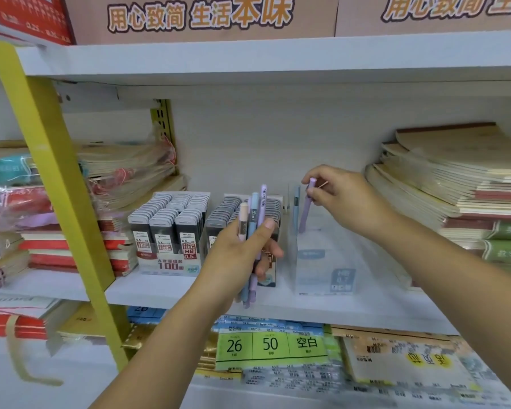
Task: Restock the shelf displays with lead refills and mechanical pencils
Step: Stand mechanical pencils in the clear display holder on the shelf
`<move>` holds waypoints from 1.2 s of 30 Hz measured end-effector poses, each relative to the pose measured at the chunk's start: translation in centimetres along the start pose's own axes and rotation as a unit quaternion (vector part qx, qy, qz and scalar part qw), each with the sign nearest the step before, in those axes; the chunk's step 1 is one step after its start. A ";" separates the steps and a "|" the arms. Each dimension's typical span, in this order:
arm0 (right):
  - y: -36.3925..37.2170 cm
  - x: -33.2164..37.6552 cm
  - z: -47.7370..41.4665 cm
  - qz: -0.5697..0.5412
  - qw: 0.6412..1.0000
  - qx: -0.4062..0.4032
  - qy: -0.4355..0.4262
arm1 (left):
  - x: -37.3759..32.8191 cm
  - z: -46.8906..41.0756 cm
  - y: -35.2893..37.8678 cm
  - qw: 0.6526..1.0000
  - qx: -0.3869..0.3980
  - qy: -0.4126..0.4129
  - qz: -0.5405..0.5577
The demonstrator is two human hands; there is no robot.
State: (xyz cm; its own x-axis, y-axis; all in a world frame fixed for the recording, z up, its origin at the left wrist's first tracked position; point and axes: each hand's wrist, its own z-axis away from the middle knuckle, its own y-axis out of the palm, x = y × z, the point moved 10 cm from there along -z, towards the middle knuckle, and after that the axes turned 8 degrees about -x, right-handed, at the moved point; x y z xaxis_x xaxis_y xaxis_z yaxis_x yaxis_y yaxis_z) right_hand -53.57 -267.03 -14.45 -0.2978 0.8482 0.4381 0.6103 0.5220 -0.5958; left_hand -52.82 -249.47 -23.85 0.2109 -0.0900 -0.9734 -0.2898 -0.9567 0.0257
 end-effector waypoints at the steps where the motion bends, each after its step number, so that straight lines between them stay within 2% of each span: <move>1: 0.5 -0.2 0.1 0.000 1.000 0.008 0.004 | 0.2 0.0 -0.1 1.000 0.002 0.000 -0.004; 10: 1.0 -1.3 -0.2 0.021 0.999 -0.027 0.019 | 0.2 0.0 0.0 0.999 0.032 0.013 0.001; 17: 2.1 -1.1 -0.7 0.144 0.988 0.025 0.044 | 0.2 0.5 0.1 0.999 0.044 -0.004 0.008; 19: 0.5 0.4 -0.5 0.150 0.988 -0.032 0.013 | -0.1 0.8 0.3 0.998 0.054 -0.006 0.028; 21: -1.1 2.1 0.9 0.044 0.995 -0.083 0.012 | -0.4 1.0 0.7 0.997 0.070 -0.006 0.039; 23: 0.3 2.8 3.0 -0.159 0.983 0.002 0.092 | -0.5 1.1 1.3 0.996 0.086 -0.002 0.031; 25: 2.2 3.6 4.9 -0.290 0.941 0.088 0.150 | -0.4 1.2 2.1 0.994 0.106 -0.001 0.019; 27: 1.9 3.7 5.3 -0.334 0.924 0.081 0.166 | -0.2 1.5 2.7 0.991 0.131 -0.011 0.021; 29: 0.5 2.9 4.9 -0.379 0.905 0.027 0.190 | 0.4 1.8 2.6 0.989 0.148 -0.027 0.008; 32: -1.1 1.4 4.9 -0.445 0.868 -0.002 0.220 | 1.3 2.0 1.4 0.990 0.136 -0.047 0.006; 34: -1.2 1.1 5.5 -0.398 0.891 0.043 0.216 | 1.5 1.7 0.2 0.993 0.103 -0.053 0.029; 36: -1.7 1.1 5.7 -0.227 0.957 0.090 0.159 | 1.2 1.2 -0.9 0.997 0.066 -0.044 0.016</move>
State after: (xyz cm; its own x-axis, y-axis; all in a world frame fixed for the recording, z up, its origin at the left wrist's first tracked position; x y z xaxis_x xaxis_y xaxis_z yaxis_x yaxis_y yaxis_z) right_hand -59.14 -266.44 -16.77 -0.2460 0.4757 0.8445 0.3276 0.8608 -0.3894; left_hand -53.38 -248.38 -25.33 0.1181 -0.0900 -0.9889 -0.4170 -0.9083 0.0329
